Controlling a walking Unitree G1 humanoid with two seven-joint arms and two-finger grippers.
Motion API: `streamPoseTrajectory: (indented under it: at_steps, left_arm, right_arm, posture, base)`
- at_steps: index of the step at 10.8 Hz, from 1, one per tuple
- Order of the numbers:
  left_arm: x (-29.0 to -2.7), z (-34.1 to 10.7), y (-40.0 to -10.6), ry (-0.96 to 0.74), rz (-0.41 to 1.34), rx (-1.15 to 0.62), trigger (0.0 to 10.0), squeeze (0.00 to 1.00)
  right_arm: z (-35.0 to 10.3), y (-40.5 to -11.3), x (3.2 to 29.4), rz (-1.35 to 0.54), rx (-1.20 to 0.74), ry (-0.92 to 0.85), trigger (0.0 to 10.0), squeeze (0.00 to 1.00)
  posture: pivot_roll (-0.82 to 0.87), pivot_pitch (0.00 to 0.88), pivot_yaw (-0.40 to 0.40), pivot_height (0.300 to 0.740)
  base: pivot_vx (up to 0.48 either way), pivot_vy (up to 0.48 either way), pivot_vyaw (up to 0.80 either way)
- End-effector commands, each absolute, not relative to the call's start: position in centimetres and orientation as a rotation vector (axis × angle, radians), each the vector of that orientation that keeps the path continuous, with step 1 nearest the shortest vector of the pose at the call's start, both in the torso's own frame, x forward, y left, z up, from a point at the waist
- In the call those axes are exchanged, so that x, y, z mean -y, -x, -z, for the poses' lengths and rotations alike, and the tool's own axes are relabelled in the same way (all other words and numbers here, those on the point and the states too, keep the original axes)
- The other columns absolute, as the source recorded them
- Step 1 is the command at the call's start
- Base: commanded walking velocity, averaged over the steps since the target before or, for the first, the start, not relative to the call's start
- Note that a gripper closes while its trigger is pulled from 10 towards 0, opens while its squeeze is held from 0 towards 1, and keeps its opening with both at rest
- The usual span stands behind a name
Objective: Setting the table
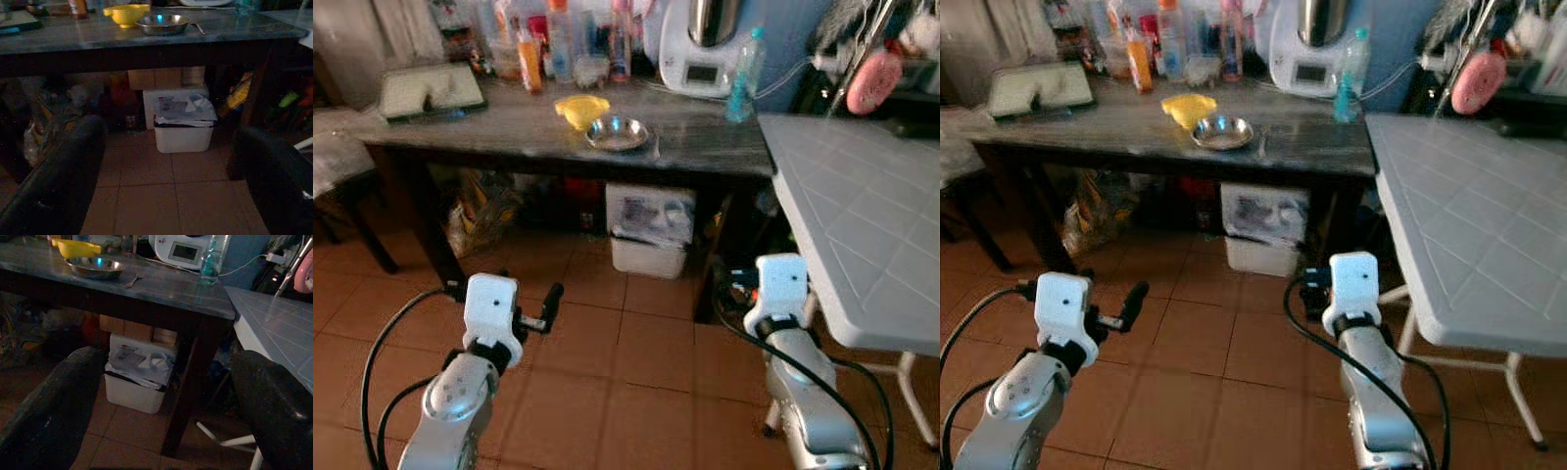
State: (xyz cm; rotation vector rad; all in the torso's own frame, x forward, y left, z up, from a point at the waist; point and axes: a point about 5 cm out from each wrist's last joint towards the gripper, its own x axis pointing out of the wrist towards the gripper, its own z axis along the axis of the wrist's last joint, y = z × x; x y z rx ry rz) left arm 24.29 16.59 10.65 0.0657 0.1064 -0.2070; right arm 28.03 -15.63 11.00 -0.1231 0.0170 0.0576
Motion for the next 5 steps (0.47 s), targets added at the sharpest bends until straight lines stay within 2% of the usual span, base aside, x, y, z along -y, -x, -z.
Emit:
streamPoseTrajectory:
  at_steps: [1,2,5]
  left_arm:
    - [-16.26,-10.96,-24.33,-0.061,0.221,-0.089,10.0,0.00]
    - [-16.24,-10.88,-24.25,-0.063,0.225,-0.091,10.0,0.00]
    - [-15.98,-10.83,-24.44,-0.054,0.230,-0.090,10.0,0.00]
  right_arm:
    - [-11.04,-27.93,16.16,-0.036,-0.010,0.132,10.0,0.00]
    - [-10.91,-27.74,16.32,-0.029,-0.016,0.132,10.0,0.00]
    - [-10.83,-27.64,16.47,-0.029,-0.015,0.151,10.0,0.00]
  posture:
    - [0.13,0.005,-0.006,0.740]
    - [0.13,0.010,-0.007,0.740]
    - [0.12,0.011,-0.008,0.740]
  base:
    - [0.000,-0.322,0.00]
    - [0.000,-0.326,0.00]
    - [0.000,-0.480,0.00]
